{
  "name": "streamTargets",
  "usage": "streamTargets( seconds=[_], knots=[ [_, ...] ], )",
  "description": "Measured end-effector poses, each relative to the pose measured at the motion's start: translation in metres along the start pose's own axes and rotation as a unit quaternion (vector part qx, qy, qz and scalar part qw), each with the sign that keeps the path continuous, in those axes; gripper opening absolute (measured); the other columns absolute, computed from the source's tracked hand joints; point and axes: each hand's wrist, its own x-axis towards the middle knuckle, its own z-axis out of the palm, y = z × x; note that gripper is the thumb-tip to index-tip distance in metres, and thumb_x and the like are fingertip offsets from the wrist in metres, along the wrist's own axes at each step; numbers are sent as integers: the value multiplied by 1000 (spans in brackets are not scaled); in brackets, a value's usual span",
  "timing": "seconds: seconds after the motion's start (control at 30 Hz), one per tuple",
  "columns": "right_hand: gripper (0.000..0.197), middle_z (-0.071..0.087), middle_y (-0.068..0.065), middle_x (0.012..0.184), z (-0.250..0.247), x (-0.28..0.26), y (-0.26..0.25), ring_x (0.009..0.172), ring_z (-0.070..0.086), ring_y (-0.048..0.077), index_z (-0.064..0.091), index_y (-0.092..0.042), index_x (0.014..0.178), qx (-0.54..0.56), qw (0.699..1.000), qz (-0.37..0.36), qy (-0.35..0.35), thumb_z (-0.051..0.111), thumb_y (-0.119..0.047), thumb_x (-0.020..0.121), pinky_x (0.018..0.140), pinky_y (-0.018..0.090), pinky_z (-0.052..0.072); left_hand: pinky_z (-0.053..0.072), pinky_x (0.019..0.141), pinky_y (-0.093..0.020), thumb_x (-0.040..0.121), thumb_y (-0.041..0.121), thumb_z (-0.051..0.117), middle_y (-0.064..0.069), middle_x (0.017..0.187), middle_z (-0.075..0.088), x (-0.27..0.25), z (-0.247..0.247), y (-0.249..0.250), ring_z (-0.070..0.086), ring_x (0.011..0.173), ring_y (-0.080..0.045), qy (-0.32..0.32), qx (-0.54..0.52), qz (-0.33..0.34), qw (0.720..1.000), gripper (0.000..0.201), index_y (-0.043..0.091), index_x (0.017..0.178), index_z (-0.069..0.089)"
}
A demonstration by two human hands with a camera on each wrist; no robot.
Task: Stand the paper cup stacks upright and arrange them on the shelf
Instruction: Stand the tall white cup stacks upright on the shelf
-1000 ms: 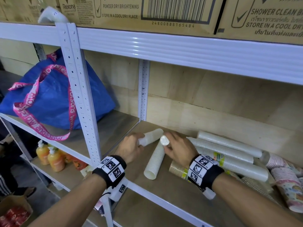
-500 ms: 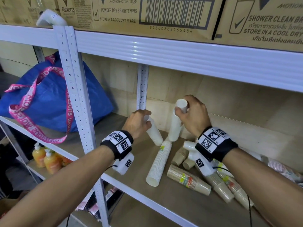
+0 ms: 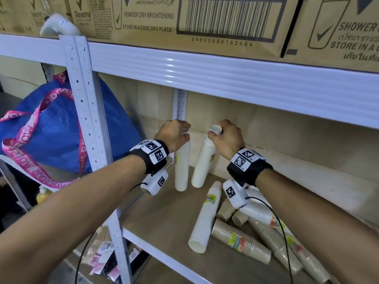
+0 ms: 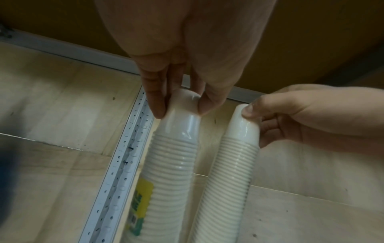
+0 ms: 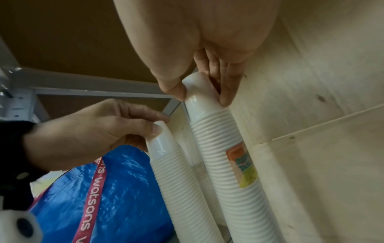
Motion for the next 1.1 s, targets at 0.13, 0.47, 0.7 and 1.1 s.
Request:
streamTargets(
  seconds=[0.13, 0.47, 0.7, 1.1],
  knots=[
    [29, 68, 3, 100, 21, 14, 3, 90, 64, 21, 61, -13, 105, 9, 1000, 5, -18, 64, -32, 83, 72, 25, 48, 38, 98, -18, 91, 17, 61, -2, 134, 61, 14, -4, -4, 57, 123, -16, -8, -6, -3, 1000, 41, 14, 132, 60],
    [32, 68, 1, 99, 51, 36, 6, 90, 63, 20, 63, -14, 104, -3, 998, 2, -58, 65, -34, 79, 74, 27, 51, 33, 92, -16, 92, 18, 61, -2, 135, 60, 31, 9, -21, 55, 124, -16, -42, -4, -12, 999, 41, 15, 133, 59],
    [33, 67, 0, 101, 58, 39, 10, 94, 63, 19, 63, -17, 105, 22, 996, 11, -87, 69, -34, 78, 80, 30, 53, 34, 95, -17, 92, 18, 61, -1, 136, 59, 40, 10, -25, 54, 125, -15, -74, -14, -7, 997, 43, 16, 135, 57],
    [42, 65, 1, 121, 54, 42, 10, 104, 62, 18, 59, -21, 126, 22, 992, -22, -124, 64, -21, 84, 91, 28, 50, 36, 102, -20, 93, 15, 59, -4, 137, 58, 46, 12, -33, 54, 125, -18, -59, -38, -17, 997, 44, 13, 137, 55]
  ],
)
